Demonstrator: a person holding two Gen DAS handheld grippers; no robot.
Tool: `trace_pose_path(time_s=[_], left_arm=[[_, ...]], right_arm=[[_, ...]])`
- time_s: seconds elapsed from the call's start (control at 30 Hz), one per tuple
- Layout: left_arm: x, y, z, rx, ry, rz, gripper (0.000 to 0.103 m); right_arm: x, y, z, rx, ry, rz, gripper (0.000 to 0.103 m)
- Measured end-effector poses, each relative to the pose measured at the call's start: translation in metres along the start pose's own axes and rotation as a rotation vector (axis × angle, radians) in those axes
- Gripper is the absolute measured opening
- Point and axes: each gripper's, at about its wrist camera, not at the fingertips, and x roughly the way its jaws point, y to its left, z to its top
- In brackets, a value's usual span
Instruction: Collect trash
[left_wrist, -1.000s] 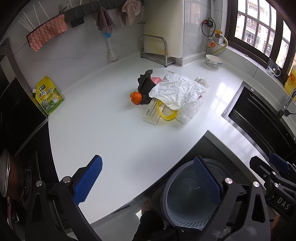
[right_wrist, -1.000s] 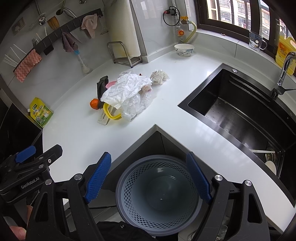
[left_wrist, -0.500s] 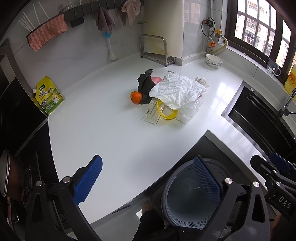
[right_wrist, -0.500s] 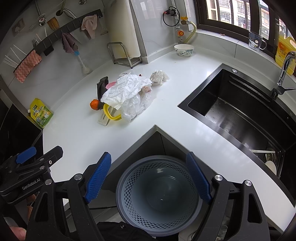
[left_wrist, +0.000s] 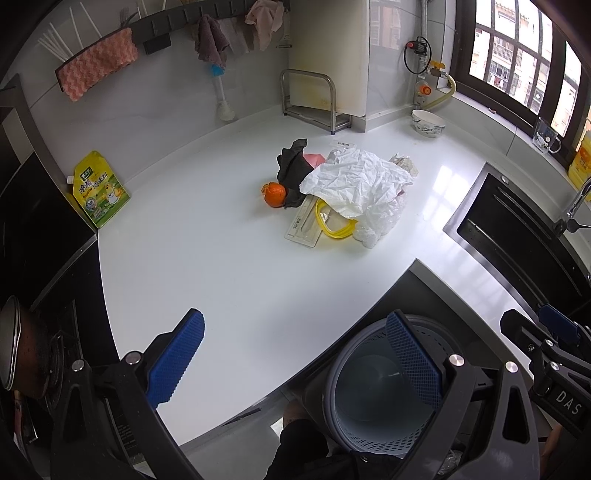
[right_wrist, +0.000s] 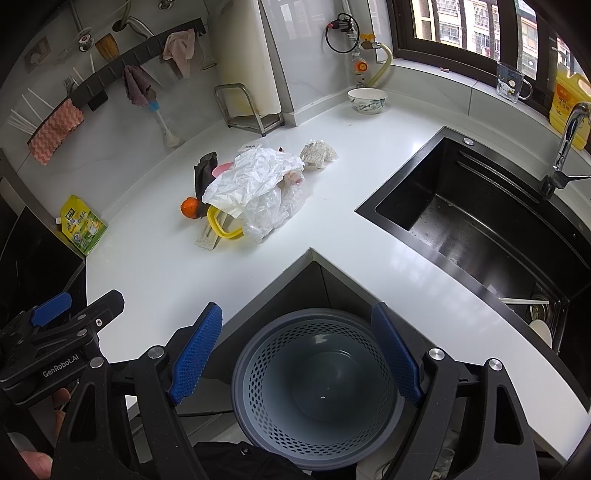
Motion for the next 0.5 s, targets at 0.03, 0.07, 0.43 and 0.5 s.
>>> trace_pose_path(time_s=[0.03, 0.07, 0.43, 0.5], left_arm=[[0.0003, 0.0003, -0.0002, 0.000, 0.000, 0.000, 0.097], [0.0005, 0.0004, -0.0004, 0.000, 0.000, -0.001, 0.097], [0.0007, 0.0018, -0.0019, 0.000, 0.003, 0.001, 0.097], [0.0023, 0.0045, -0.0025, 0.001, 0.006, 0.003, 0.097]], right_arm=[[-0.0002, 0.0002, 0.0004, 0.000, 0.000, 0.000, 0.079], [0.0000, 0.0001, -0.0001, 0.000, -0.001, 0.000, 0.079], [0.0012, 0.0015, 0.0020, 0.002, 0.003, 0.002, 0.079], [0.0021, 0.0020, 0.0027, 0.007, 0.004, 0.004, 0.079]])
